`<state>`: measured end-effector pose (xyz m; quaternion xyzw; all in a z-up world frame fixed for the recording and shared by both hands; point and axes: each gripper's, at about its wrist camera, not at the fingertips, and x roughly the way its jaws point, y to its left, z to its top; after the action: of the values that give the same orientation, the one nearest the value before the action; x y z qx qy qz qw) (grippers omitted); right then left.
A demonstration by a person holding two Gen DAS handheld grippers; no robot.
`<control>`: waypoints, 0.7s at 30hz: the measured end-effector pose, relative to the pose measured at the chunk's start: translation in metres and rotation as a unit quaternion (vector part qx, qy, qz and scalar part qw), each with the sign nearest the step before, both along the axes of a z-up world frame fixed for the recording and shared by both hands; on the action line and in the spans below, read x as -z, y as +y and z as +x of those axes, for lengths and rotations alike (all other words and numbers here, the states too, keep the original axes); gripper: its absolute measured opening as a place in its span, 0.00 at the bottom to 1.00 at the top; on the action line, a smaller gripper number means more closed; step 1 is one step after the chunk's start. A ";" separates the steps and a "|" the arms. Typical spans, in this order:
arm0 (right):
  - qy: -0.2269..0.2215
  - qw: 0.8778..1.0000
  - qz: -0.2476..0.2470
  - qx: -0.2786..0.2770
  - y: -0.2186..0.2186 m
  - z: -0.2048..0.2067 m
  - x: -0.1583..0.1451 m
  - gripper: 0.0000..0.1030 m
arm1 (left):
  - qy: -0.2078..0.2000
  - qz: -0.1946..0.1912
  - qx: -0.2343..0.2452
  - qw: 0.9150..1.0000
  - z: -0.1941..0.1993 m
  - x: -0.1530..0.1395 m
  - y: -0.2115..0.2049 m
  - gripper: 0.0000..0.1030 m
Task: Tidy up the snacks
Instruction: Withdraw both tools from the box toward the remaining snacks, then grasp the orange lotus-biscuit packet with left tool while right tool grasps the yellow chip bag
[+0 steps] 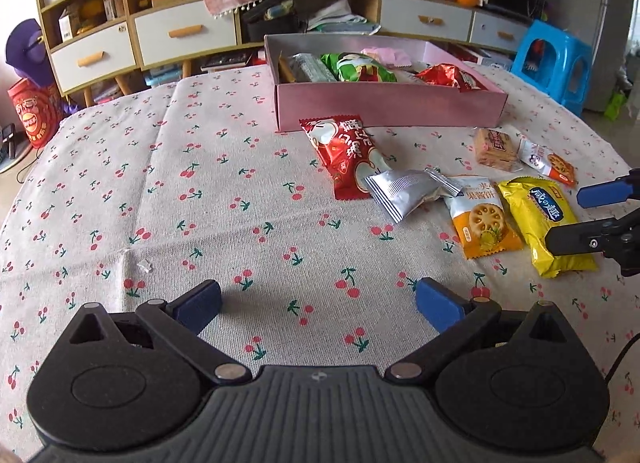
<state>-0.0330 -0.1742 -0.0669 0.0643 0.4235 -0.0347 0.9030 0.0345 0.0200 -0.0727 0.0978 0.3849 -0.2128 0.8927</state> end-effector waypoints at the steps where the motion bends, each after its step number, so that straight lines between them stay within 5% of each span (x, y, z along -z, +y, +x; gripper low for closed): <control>1: -0.003 1.000 -0.001 -0.001 0.001 0.000 0.000 0.93 | -0.008 -0.003 0.002 1.000 -0.005 0.002 0.003 1.00; 11: 0.002 1.000 0.013 -0.024 0.014 0.004 0.010 0.94 | -0.007 -0.022 0.016 1.000 0.005 -0.001 -0.003 0.99; 17: -0.013 0.998 -0.036 -0.049 0.026 0.000 0.020 1.00 | -0.012 -0.018 0.062 0.998 -0.003 0.000 -0.021 0.93; 21: 0.020 0.998 -0.032 -0.048 0.024 0.011 0.016 1.00 | -0.016 -0.015 0.082 0.996 -0.006 0.000 -0.030 0.87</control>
<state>-0.0219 -0.1501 -0.0830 0.0140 0.4423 -0.0057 0.8968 0.0281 -0.0104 -0.0728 0.1194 0.3579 -0.2898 0.8796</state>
